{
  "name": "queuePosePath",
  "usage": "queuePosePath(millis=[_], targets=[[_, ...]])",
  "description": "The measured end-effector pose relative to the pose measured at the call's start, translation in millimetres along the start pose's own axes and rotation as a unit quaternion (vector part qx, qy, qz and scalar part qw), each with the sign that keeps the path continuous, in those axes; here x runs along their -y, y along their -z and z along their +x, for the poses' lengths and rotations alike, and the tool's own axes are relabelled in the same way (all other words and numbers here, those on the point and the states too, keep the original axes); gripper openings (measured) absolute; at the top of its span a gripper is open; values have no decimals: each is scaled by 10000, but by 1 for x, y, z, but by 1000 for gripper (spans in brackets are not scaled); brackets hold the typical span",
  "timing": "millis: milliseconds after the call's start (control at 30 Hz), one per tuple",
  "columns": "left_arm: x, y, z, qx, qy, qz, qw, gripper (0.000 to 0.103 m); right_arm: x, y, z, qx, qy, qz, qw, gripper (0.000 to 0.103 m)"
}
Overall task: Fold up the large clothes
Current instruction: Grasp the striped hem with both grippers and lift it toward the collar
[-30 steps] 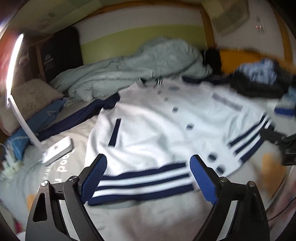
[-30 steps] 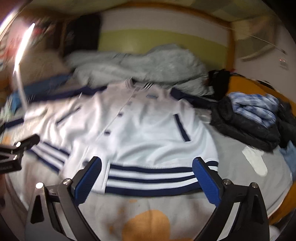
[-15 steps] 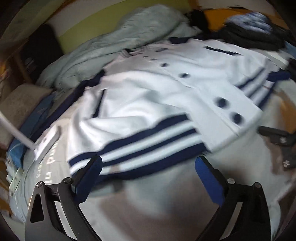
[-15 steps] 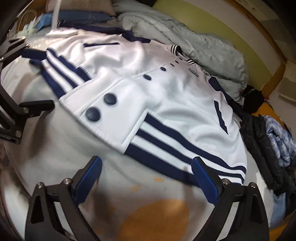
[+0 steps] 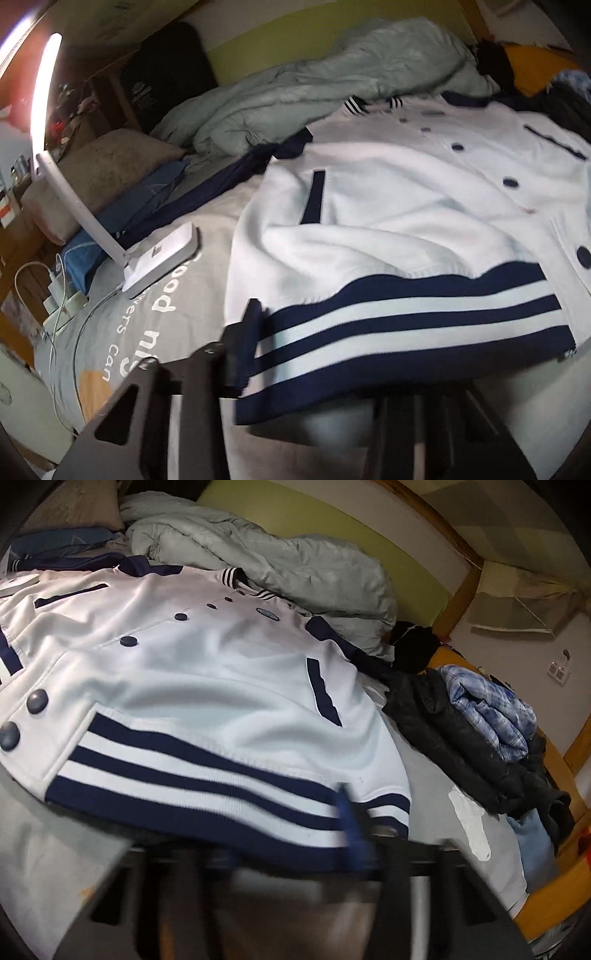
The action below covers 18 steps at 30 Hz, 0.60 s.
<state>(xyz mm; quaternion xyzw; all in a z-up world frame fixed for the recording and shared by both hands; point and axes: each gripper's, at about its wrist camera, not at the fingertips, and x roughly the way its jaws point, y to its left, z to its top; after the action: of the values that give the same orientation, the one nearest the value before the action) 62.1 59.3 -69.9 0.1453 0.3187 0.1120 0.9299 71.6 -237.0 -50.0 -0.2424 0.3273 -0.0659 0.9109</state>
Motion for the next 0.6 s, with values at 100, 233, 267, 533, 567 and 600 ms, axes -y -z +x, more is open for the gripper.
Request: queuePosePath(millis=[100, 233, 267, 533, 567, 600], targets=[[-11, -4, -16, 316, 36, -250, 9992, 14, 3, 2, -11, 174, -11, 293, 9994, 8], [-25, -9, -44, 619, 22, -462, 9970, 7, 13, 3, -35, 575, -82, 707, 9958, 4], [-31, -10, -50, 644, 83, -574, 9962, 7, 16, 4, -43, 668, -135, 796, 9945, 5], [-63, -11, -78, 530, 461, -967, 9928, 7, 22, -2, -78, 910, -344, 978, 9904, 4], [-62, -13, -76, 417, 453, -882, 9942, 7, 24, -4, -76, 859, -349, 959, 9911, 4], [-58, -16, -73, 309, 425, -788, 9955, 7, 25, -9, -70, 784, -300, 865, 9927, 4]])
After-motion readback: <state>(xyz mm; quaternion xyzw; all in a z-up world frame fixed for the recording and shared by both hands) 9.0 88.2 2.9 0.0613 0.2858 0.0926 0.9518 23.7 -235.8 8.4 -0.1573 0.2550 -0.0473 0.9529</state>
